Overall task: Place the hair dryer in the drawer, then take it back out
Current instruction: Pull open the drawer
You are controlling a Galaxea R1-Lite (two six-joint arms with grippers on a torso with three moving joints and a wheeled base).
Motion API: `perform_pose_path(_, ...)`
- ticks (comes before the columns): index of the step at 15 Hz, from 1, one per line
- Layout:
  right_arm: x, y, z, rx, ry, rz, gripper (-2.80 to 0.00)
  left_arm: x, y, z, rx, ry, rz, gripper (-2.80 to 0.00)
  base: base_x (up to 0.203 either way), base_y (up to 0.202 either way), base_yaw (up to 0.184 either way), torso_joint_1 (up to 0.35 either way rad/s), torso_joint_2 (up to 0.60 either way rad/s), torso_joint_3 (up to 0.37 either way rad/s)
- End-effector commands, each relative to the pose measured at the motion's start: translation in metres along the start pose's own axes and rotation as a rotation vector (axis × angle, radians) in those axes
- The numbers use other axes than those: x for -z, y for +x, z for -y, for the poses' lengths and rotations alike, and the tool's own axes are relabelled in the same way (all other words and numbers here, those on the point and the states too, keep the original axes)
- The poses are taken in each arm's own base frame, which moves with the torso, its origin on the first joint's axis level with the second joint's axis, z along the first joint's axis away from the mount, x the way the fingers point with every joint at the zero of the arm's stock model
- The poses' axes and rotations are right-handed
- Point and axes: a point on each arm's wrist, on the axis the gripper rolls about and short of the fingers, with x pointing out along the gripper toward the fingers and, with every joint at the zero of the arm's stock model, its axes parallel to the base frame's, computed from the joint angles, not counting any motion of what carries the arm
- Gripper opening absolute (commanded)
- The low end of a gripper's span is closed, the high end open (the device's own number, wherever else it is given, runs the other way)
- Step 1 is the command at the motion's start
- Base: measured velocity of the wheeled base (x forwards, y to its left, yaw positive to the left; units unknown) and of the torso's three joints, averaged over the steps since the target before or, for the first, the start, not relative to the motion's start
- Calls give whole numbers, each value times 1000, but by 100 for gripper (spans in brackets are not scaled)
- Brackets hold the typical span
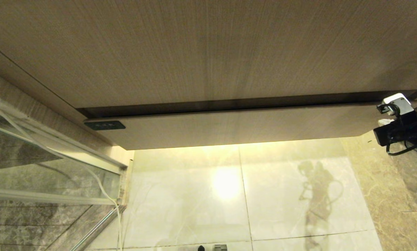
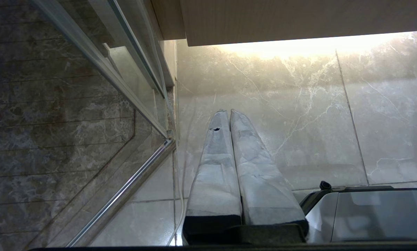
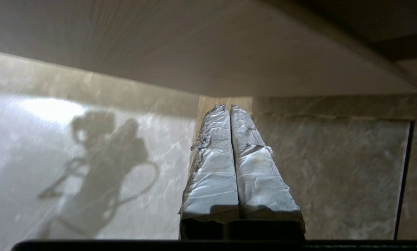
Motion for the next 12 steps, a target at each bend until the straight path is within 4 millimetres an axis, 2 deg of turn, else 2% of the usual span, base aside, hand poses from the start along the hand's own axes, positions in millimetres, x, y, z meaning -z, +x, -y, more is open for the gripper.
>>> perform_pose_path(1,1,4,-1,9,-2,12,-280,0,0,0,0,0,-1,-280,0,0,0,0,0,0)
perform_pose_path(12,-7,24,4,65,26,97,-280,0,0,0,0,0,-1,-280,0,0,0,0,0,0)
